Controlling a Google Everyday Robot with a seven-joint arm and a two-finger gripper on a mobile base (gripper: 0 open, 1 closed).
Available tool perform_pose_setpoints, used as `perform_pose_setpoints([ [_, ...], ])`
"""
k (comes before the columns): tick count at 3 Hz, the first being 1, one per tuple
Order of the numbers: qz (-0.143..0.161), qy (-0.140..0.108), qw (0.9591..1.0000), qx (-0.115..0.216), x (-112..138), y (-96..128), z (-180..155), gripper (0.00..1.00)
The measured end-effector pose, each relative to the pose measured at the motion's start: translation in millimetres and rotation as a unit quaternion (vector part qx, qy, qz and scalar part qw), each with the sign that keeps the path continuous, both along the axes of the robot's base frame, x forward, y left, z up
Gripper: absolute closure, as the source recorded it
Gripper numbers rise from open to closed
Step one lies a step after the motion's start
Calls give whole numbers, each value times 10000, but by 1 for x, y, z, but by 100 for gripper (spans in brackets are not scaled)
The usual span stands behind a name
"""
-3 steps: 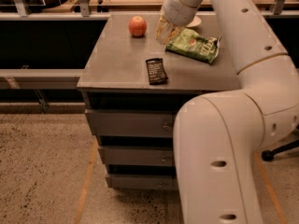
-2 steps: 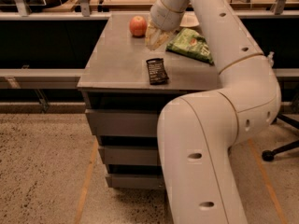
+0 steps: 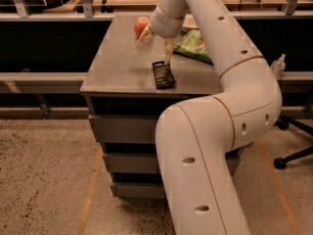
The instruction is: Move rxbar chocolate near apple
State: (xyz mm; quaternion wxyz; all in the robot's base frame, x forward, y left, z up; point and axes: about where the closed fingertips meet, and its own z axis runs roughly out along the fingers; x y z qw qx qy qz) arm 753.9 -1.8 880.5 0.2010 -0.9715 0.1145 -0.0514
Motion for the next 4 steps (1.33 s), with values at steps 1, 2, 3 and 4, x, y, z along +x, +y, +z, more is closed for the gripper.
perform_pose_setpoints([
  [1,15,-19,9998,-207,-1,8,3,0],
  [2,362,-169,9980,-499,-2,24,7,0],
  [3,903,-266,9940,-557,-6,29,6,0],
  [4,1219,-194,9896,-737,-9,20,-8,0],
])
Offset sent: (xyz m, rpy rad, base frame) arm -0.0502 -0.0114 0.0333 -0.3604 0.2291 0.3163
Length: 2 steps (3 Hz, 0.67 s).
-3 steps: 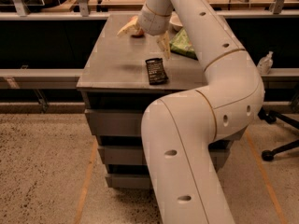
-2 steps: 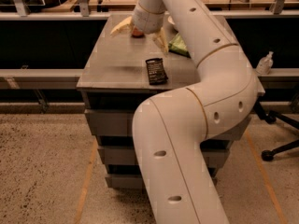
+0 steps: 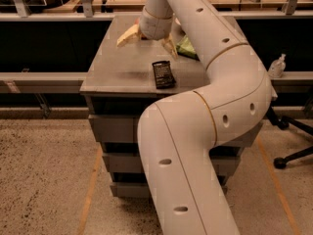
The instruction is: Move rxbar chocolate near apple
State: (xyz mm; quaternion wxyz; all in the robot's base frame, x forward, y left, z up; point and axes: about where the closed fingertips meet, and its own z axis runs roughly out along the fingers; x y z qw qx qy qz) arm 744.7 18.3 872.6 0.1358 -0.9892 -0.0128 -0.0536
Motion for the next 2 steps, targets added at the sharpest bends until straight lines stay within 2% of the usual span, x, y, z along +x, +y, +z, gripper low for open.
perform_pose_setpoints([
  [2,68,220,9993,-310,-4,-14,-23,0],
])
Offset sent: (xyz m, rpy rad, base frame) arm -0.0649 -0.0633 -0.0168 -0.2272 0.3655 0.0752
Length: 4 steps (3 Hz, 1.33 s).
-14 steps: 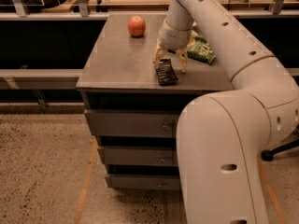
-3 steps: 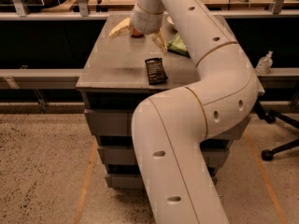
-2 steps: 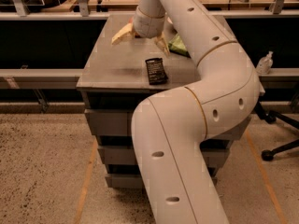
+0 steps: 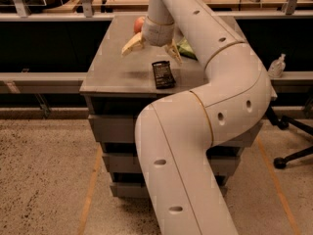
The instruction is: Move rxbar chocolate near apple
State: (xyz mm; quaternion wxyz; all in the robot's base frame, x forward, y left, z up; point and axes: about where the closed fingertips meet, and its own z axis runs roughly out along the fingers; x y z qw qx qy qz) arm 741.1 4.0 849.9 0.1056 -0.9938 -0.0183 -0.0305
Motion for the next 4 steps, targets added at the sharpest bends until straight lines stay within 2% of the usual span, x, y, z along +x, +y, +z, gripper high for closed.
perform_pose_setpoints([
  [1,3,128,9999,-102,-2,-4,-11,17],
  [2,-38,234,9996,-163,-4,-8,-19,41],
  [4,-51,232,9996,-167,-5,-9,-17,42],
])
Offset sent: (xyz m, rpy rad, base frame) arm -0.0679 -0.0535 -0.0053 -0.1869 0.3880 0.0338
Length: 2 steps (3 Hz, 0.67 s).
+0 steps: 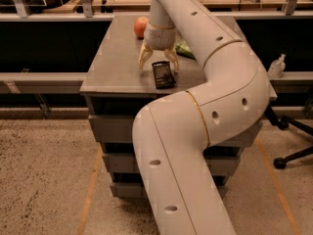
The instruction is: Move rxbar chocolate near apple
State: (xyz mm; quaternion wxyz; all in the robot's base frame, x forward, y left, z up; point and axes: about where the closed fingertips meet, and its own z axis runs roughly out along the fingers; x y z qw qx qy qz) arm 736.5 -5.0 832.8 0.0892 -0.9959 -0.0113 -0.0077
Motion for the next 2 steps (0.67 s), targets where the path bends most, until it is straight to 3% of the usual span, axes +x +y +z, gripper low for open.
perform_pose_setpoints([
  [2,-16,-4,10000,-12,0,-1,2,44],
])
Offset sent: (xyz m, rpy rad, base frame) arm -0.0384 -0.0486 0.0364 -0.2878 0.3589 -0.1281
